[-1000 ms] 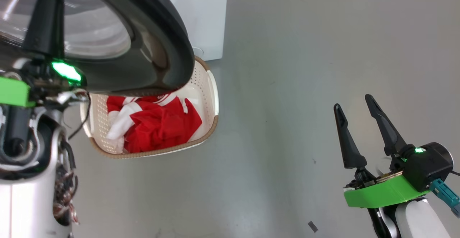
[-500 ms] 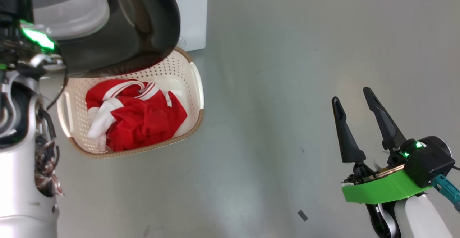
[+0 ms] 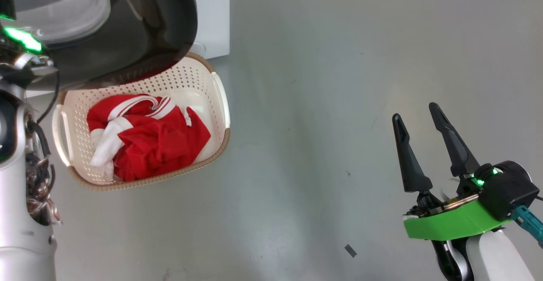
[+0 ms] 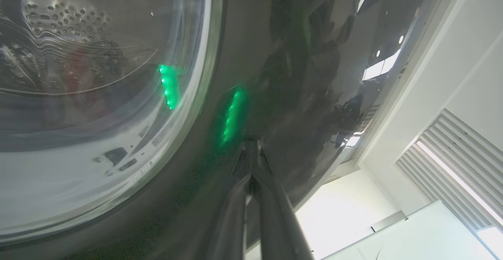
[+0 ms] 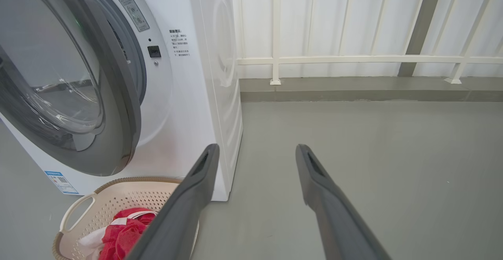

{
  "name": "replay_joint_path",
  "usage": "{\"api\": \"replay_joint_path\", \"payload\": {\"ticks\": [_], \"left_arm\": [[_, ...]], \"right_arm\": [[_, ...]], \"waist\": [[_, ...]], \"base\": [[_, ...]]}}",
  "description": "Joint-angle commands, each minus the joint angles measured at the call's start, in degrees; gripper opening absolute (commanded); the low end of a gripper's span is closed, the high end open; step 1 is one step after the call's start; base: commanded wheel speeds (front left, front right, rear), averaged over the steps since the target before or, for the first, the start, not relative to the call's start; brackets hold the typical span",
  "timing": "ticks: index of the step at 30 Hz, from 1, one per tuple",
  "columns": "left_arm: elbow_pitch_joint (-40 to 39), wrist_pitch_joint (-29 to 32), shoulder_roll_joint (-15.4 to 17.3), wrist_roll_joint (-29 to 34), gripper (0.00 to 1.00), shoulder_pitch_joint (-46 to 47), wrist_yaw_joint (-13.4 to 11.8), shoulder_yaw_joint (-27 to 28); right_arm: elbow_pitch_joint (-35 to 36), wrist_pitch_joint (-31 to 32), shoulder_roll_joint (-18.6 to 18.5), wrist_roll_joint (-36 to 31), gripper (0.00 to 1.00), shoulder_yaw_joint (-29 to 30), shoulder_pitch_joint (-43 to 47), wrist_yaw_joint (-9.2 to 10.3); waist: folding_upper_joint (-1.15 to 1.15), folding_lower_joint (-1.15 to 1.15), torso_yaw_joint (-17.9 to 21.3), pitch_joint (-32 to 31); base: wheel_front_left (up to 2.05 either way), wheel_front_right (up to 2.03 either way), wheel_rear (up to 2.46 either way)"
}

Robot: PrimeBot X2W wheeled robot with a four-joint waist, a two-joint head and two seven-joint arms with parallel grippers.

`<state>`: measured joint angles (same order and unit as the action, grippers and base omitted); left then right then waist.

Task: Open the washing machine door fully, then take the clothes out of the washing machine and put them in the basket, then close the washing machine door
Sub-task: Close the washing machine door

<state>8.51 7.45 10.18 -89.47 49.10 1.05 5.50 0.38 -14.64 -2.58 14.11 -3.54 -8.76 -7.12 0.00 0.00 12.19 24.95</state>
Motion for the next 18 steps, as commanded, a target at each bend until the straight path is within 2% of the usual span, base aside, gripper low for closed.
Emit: {"api": "replay_joint_path", "payload": {"ticks": [1,5,6,7,8,10,11,18], "left_arm": [[-1.3,-0.1,2.4,0.8,0.0,0.5,0.7,1.0],[-1.3,-0.2,2.8,2.8,0.0,-1.3,1.5,-0.1],[-1.5,-0.3,2.7,3.1,0.15,-1.9,1.8,-0.3],[-1.6,-0.3,2.7,3.3,0.33,-2.5,2.1,-0.5],[-1.8,-0.6,3.0,4.0,0.45,-3.3,2.4,-0.6],[-2.0,-1.4,3.8,6.0,0.97,-4.9,3.0,-0.9],[-2.2,-1.8,4.5,7.5,1.0,-5.8,3.4,-1.3],[-2.9,-6.6,6.4,15.7,1.0,-12.8,5.0,-3.0]], "right_arm": [[1.4,-0.4,-0.3,0.2,1.0,-1.0,-0.7,-0.36],[1.2,-0.4,-0.3,0.0,1.0,-0.8,-0.8,-0.36],[1.1,-0.4,-0.3,-0.1,1.0,-0.7,-0.9,-0.36],[1.0,-0.4,-0.3,-0.1,1.0,-0.7,-0.9,-0.36],[0.9,-0.4,-0.3,-0.3,1.0,-0.7,-1.0,-0.36],[0.8,-0.4,-0.3,-0.5,1.0,-0.6,-1.0,-0.36],[0.7,-0.4,-0.3,-0.7,1.0,-0.6,-1.0,-0.36],[-0.2,-0.4,-0.3,-0.8,1.0,-0.5,-1.3,-0.36]], "waist": [[0.0,0.0,-0.2,-0.2],[0.0,0.0,-1.4,-1.1],[0.0,0.0,-1.8,-1.3],[0.0,0.0,-2.3,-1.6],[0.0,0.0,-2.8,-2.0],[0.0,0.0,-3.9,-2.8],[0.0,0.0,-4.5,-3.2],[0.0,0.0,-9.8,-6.4]], "base": [[0.0,0.0,0.0],[0.0,0.0,0.0],[0.0,0.0,0.0],[0.0,0.0,0.0],[0.0,0.0,0.0],[0.0,0.0,0.0],[0.0,0.0,0.0],[0.0,0.0,0.0]]}}
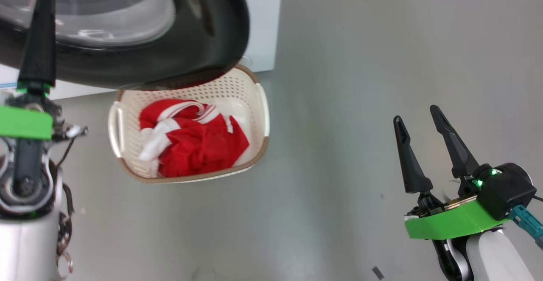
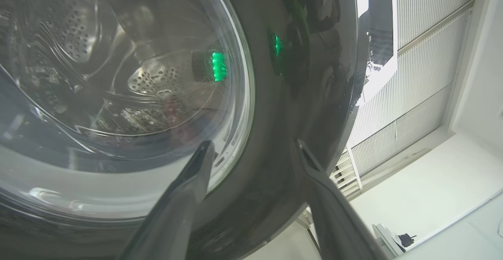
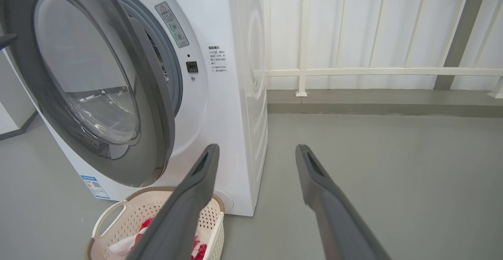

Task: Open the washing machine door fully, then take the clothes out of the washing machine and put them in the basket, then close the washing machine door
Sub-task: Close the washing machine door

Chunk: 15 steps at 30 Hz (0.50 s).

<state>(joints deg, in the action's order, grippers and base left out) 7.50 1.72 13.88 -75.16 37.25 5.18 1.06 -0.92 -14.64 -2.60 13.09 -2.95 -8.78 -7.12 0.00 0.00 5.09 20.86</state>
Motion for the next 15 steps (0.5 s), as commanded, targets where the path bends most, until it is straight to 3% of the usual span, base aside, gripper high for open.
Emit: {"api": "replay_joint_path", "payload": {"ticks": [1,15], "left_arm": [[-2.1,-1.8,2.9,2.7,1.0,-1.8,1.1,1.1],[-6.9,-16.0,9.1,32.1,1.0,-15.9,1.9,-6.8]], "right_arm": [[0.9,-0.4,-0.3,0.3,1.0,-1.1,-1.3,-0.36],[-0.5,-0.4,-0.3,-2.1,1.0,1.6,-0.3,-0.36]], "waist": [[0.0,0.0,-3.3,-2.7],[0.0,0.0,-7.3,-10.1]], "base": [[0.0,0.0,0.0],[0.0,0.0,0.0]]}}
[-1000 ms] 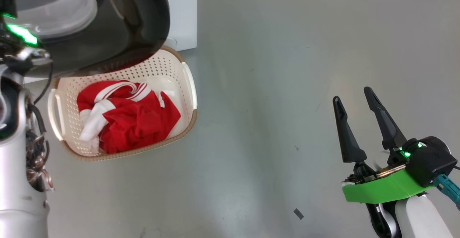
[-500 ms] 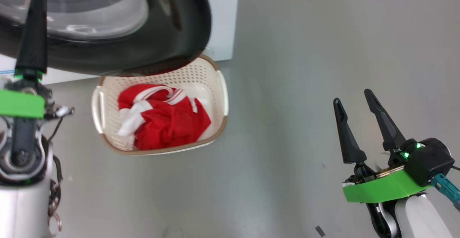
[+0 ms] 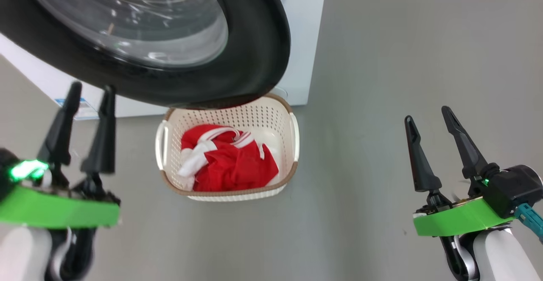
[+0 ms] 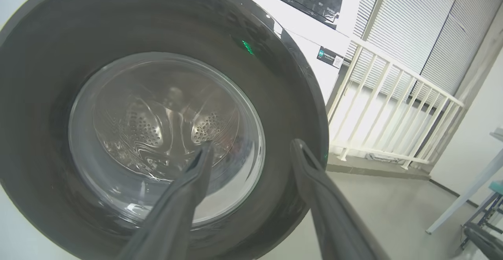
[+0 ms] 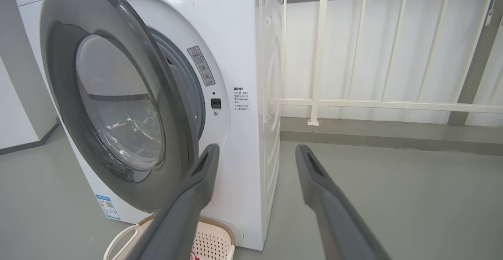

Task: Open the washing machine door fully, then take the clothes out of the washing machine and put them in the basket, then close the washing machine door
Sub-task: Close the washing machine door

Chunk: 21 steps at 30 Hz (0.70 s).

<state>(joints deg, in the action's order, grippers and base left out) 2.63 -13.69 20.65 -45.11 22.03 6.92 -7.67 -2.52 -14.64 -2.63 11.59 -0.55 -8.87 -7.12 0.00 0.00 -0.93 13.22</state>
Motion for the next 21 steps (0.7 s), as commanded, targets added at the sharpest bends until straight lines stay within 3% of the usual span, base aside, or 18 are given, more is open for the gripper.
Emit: {"api": "replay_joint_path", "payload": {"ticks": [1,12,21], "left_arm": [[-2.0,-0.6,2.4,2.1,1.0,-0.7,0.1,1.9],[-5.0,-1.3,-0.7,13.8,1.0,-13.8,-1.7,5.5],[-5.1,-1.3,-3.9,19.6,1.0,-21.2,-1.2,9.8]], "right_arm": [[1.1,-0.4,-0.2,-0.6,1.0,-0.8,-0.3,-0.36],[1.0,-0.4,-0.2,-2.8,1.0,1.2,4.1,-0.36],[0.6,-0.4,-0.2,-1.5,1.0,2.3,8.1,-0.36]], "waist": [[0.0,0.0,-1.3,-2.5],[0.0,0.0,-0.6,-8.5],[0.0,0.0,-0.5,-11.9]], "base": [[0.0,0.0,0.0],[0.0,0.0,0.0],[0.0,0.0,0.0]]}}
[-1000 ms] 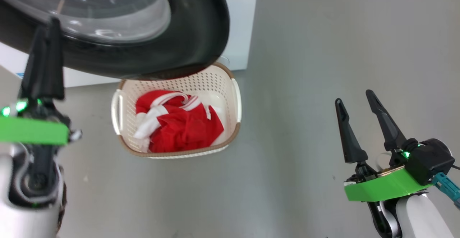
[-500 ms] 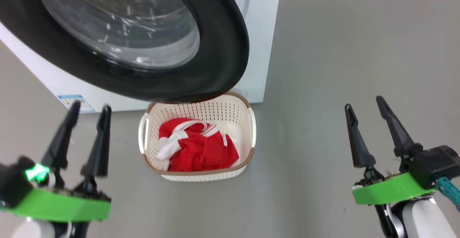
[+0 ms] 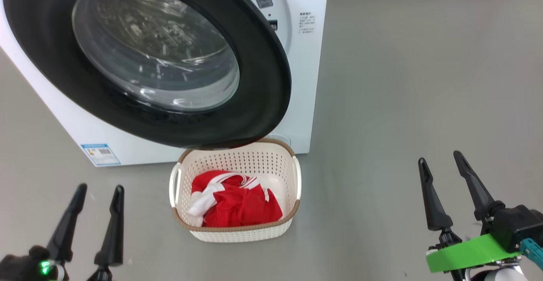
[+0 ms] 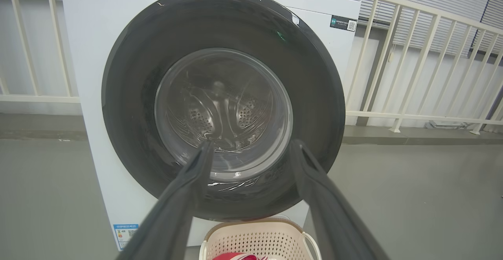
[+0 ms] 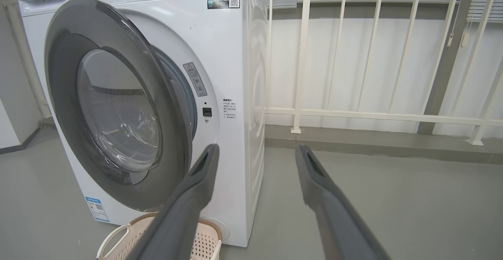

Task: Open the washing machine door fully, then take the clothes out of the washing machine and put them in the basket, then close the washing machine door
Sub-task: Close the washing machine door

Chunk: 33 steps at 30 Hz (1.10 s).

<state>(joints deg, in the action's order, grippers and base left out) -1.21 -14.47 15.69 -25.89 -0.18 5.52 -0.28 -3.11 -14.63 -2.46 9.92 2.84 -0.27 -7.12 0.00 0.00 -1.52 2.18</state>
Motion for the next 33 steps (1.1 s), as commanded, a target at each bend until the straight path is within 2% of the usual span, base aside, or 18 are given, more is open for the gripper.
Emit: {"api": "replay_joint_path", "payload": {"ticks": [1,9,23,24,25,26,27,33], "left_arm": [[-1.2,-0.5,0.7,0.7,1.0,0.5,0.3,2.7],[1.3,-0.5,0.7,2.6,1.0,-2.2,1.4,1.7],[2.2,-0.5,-0.9,3.3,1.0,-1.9,1.9,2.1],[2.2,-0.5,-1.0,3.4,1.0,-1.9,1.9,2.1],[2.2,-0.5,-1.2,3.5,1.0,-1.8,1.9,2.0],[2.2,-0.5,-1.3,3.6,1.0,-1.7,1.9,1.8],[2.1,-0.5,-1.4,3.6,1.0,-1.5,1.9,1.7],[0.7,-0.5,-1.7,3.7,1.0,0.2,1.9,0.0]], "right_arm": [[1.1,-0.4,-0.4,0.3,1.0,-1.0,-0.2,-0.36],[1.1,-0.4,-0.4,0.5,1.0,-1.1,1.4,-0.36],[0.7,-0.4,-0.4,0.9,1.0,-1.4,0.7,-0.36],[0.6,-0.4,-0.4,0.9,0.52,-1.4,0.4,-0.36],[0.5,-0.4,-0.4,0.9,0.36,-1.4,0.1,-0.36],[0.3,-0.4,-0.4,0.9,0.07,-1.4,-0.2,-0.36],[0.0,-0.4,-0.4,1.1,0.0,-1.5,-0.7,-0.36],[-3.1,-0.4,-0.4,3.6,0.0,-2.6,-6.6,-0.36]], "waist": [[0.0,0.0,0.0,-1.2],[0.0,0.0,0.2,-2.3],[0.0,0.0,0.5,-1.4],[0.0,0.0,0.5,-1.3],[0.0,0.0,0.4,-1.2],[0.0,0.0,0.2,-1.0],[0.0,0.0,0.0,-0.8],[0.0,0.0,-1.9,1.1]], "base": [[0.0,0.0,0.0],[0.0,0.0,0.0],[0.0,0.0,0.0],[0.0,0.0,0.0],[0.0,0.0,0.0],[0.0,0.0,0.0],[0.0,0.0,0.0],[0.0,0.0,0.0]]}}
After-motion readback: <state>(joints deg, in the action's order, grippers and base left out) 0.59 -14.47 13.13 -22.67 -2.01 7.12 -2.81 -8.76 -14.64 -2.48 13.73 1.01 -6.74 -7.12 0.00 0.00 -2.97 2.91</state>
